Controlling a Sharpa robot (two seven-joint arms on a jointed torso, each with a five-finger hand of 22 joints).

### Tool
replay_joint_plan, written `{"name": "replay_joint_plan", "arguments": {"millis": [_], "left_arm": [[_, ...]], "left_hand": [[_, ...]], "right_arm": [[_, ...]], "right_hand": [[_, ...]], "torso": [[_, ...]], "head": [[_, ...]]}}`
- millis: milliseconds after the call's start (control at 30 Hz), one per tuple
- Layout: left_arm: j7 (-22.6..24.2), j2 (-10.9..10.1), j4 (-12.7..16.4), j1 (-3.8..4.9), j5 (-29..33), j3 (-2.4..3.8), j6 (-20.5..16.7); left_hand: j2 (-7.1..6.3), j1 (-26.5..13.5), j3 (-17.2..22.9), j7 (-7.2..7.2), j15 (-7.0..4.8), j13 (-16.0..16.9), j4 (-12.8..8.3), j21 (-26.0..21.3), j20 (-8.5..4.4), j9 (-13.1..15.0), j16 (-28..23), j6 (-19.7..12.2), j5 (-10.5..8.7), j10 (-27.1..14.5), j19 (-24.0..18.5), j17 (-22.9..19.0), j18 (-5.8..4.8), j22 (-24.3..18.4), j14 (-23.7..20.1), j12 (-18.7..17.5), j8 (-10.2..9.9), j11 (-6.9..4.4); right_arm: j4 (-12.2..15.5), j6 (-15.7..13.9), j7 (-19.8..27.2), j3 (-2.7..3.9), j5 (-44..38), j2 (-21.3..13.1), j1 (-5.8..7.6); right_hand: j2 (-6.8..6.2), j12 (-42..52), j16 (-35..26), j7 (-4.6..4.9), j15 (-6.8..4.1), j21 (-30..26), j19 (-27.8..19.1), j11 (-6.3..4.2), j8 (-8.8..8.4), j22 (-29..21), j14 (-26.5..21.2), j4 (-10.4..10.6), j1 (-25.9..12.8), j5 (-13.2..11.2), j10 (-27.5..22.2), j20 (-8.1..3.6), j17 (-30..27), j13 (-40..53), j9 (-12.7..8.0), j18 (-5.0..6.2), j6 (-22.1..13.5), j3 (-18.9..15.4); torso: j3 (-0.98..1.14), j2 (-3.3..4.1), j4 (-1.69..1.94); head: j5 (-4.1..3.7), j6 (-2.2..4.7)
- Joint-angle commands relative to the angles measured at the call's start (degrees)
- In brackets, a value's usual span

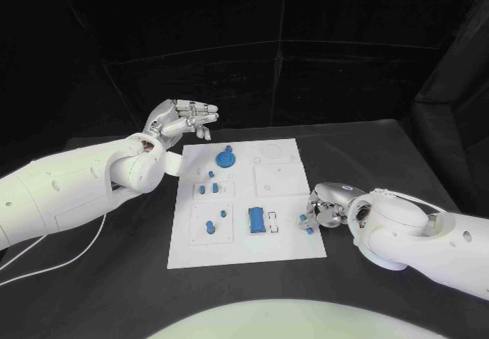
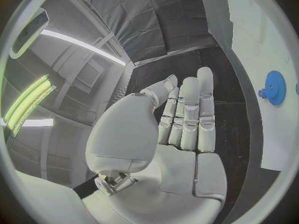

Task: Assemble the parts on the task board

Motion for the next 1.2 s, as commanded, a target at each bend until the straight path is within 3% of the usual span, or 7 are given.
{"name": "replay_joint_plan", "arguments": {"millis": [33,433,533,600,700,900,1200], "left_arm": [[0.1,0.0,0.0,0.08,0.1,0.00,0.7],[0.0,-0.1,0.1,0.08,0.1,-0.12,0.8],[0.0,-0.2,0.1,0.08,0.1,-0.15,0.8],[0.0,-0.2,0.1,0.08,0.1,-0.16,0.8],[-0.1,-0.2,0.1,0.08,0.1,-0.18,0.8],[0.0,-0.2,0.1,0.08,0.1,-0.20,0.8],[0.0,-0.2,0.1,0.08,0.1,-0.22,0.8]], "left_hand": [[-0.03,-0.3,-0.4,0.00,0.00,-0.1,0.0,-0.2,0.14,0.0,0.3,-0.4,0.26,-0.2,-0.5,-0.1,0.78,-0.1,-0.2,0.3,0.4,0.01],[-0.03,-0.3,-0.4,0.00,0.00,-0.1,0.0,-0.2,0.14,0.0,0.3,-0.4,0.26,-0.2,-0.5,-0.1,0.78,-0.1,-0.2,0.3,0.4,0.01],[-0.03,-0.3,-0.4,0.00,0.00,-0.1,0.0,-0.2,0.14,0.0,0.3,-0.4,0.26,-0.2,-0.5,-0.1,0.78,-0.1,-0.2,0.3,0.4,0.01],[-0.03,-0.3,-0.4,0.00,0.00,-0.1,0.0,-0.2,0.14,0.0,0.3,-0.4,0.26,-0.2,-0.5,-0.1,0.78,-0.1,-0.2,0.3,0.4,0.01],[-0.03,-0.3,-0.4,0.00,0.00,-0.1,0.0,-0.2,0.14,0.0,0.3,-0.4,0.26,-0.2,-0.5,-0.1,0.78,-0.1,-0.2,0.3,0.4,0.01],[-0.02,-0.3,-0.4,0.00,0.01,-0.1,-0.1,-0.2,0.14,0.0,0.3,-0.4,0.26,-0.3,-0.5,-0.1,0.78,-0.1,-0.2,0.4,0.4,0.02],[-0.02,-0.2,-0.4,0.00,0.01,-0.1,-0.1,-0.2,0.14,0.0,0.3,-0.4,0.26,-0.3,-0.5,-0.1,0.79,-0.1,-0.2,0.4,0.4,0.02]], "right_arm": [[0.2,4.1,-1.4,-0.38,-1.0,0.0,-0.46],[0.1,5.6,-2.3,-0.42,-2.1,0.3,-0.51],[0.0,5.7,-2.8,-0.43,-2.7,0.6,-0.52],[-0.1,5.5,-3.2,-0.43,-3.1,0.8,-0.52],[-0.1,5.0,-3.6,-0.44,-3.4,1.0,-0.52],[0.6,-0.4,-2.9,-0.43,1.9,0.5,-0.52],[2.2,-9.0,0.0,-0.40,9.7,-0.2,-0.49]], "right_hand": [[0.32,0.0,0.0,-0.03,-0.39,-0.1,0.1,-0.39,-0.42,0.1,4.9,-0.5,1.0,0.5,0.1,-0.30,10.3,0.0,0.0,-0.52,0.6,0.0],[1.78,-0.3,0.0,-0.35,-0.65,0.0,0.2,-0.71,-1.08,0.5,5.0,-2.0,3.5,5.1,0.0,-0.52,10.4,0.1,0.2,-0.57,1.2,0.7],[3.59,-0.5,0.0,-0.59,-1.01,0.0,0.3,-1.00,-1.49,0.6,5.0,-4.1,7.5,4.0,-0.2,-0.80,10.4,0.0,0.2,-0.55,1.4,3.3],[5.34,-0.9,0.0,-0.39,-1.21,0.1,0.4,-1.05,-1.89,0.7,5.0,-6.5,11.3,0.6,-0.5,-1.15,10.5,-0.1,0.1,-0.56,1.8,6.7],[6.08,-1.2,0.1,-0.24,-0.89,0.1,0.3,-0.86,-2.23,0.8,5.0,-8.1,12.2,-1.2,-0.6,-1.02,10.6,-0.2,0.2,-0.65,2.0,9.9],[4.18,-1.4,0.2,-0.27,-0.76,0.4,0.4,-0.80,-3.48,1.3,5.1,-7.8,7.2,2.5,-0.2,-0.73,10.8,0.0,0.3,-0.70,1.4,16.2],[-2.79,-0.9,0.4,-0.50,-0.88,0.6,0.7,-0.92,-4.81,1.8,5.2,-4.9,-1.5,3.7,0.5,-0.70,11.4,0.8,0.7,-0.76,2.2,26.6]], "torso": [[-0.02,-0.01,0.05],[-0.04,0.00,0.06],[-0.03,0.00,0.12],[-0.01,0.01,0.12],[-0.02,-0.02,0.10],[-0.02,-0.04,-0.04],[-0.03,0.00,0.12]], "head": [[0.00,-0.05],[0.09,0.12],[0.10,0.09],[0.14,0.10],[0.20,0.14],[0.33,0.09],[0.36,0.07]]}}
